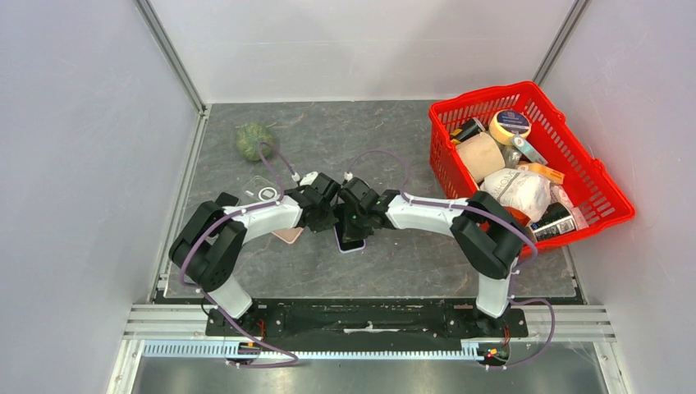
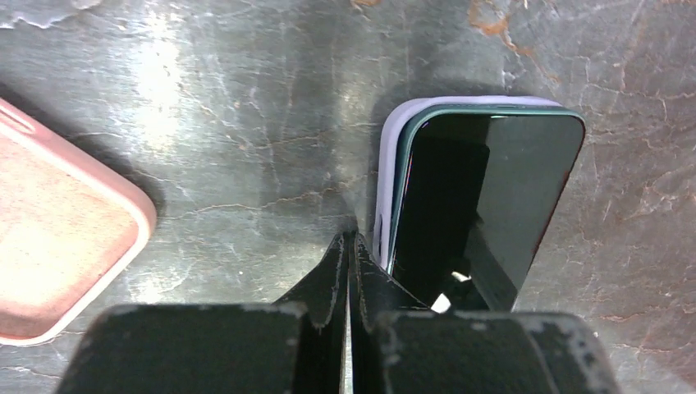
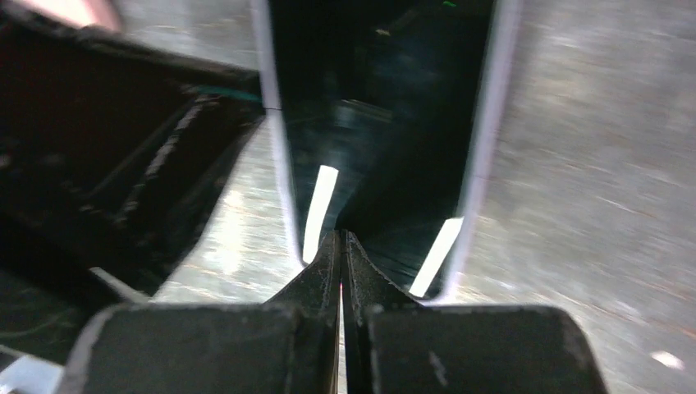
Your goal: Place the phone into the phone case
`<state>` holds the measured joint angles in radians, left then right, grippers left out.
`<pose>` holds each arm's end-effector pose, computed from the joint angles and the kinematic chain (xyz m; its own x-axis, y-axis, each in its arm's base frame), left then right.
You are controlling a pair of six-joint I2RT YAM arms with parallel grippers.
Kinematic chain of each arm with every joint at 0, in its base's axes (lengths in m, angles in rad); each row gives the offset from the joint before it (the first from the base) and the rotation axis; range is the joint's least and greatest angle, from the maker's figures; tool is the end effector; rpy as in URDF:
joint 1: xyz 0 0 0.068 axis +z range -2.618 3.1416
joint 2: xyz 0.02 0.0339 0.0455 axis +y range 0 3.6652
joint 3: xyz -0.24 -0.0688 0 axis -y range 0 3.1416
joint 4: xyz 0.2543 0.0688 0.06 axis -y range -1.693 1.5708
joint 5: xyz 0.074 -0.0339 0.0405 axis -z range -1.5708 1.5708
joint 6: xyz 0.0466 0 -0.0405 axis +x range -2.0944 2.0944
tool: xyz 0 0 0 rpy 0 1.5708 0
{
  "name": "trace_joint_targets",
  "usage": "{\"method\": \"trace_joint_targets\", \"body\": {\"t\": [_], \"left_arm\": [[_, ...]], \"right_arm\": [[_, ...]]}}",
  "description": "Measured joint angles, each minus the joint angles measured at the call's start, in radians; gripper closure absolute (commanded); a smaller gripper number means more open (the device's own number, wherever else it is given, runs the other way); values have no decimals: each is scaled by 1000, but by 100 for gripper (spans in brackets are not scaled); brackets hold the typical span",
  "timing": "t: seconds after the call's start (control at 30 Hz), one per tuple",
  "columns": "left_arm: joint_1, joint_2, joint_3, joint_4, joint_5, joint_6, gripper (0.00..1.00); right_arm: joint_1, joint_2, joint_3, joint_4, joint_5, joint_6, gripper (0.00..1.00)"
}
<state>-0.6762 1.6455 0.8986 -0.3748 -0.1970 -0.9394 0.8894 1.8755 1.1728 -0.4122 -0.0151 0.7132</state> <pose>0.2531 -0.1914 0.1163 -0.8566 -0.3276 -0.3986 -0.2440 0.9380 -0.2464 0.2375 0.2940 0.1156 -0.9385 -0.1187 -0.3241 -0.2205 0.9287 0.2983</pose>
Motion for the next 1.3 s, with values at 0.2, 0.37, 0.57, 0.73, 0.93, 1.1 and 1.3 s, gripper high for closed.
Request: {"method": "trace_joint_targets", "body": {"t": [0.2, 0.37, 0.57, 0.73, 0.93, 1.1, 1.3], "left_arm": [[23, -7, -6, -10, -14, -18, 98], [25, -8, -5, -13, -29, -21, 98], [44, 22, 37, -43, -39, -20, 98], [49, 103, 137, -79, -41, -4, 98], [53, 184, 244, -117, -6, 59, 98], [45, 242, 309, -77, 66, 128, 98], [3, 266, 322, 0, 124, 169, 95]], "right_arm": [[26, 22, -14, 175, -77, 47, 100], [26, 3, -18, 169, -63, 45, 97], [19, -57, -21, 42, -14, 6, 76], [-22, -158, -27, -12, 18, -15, 65], [-149, -233, -97, -11, 25, -26, 55], [-229, -235, -172, -13, 24, -30, 51], [-235, -226, -177, 7, 21, -29, 50]]}}
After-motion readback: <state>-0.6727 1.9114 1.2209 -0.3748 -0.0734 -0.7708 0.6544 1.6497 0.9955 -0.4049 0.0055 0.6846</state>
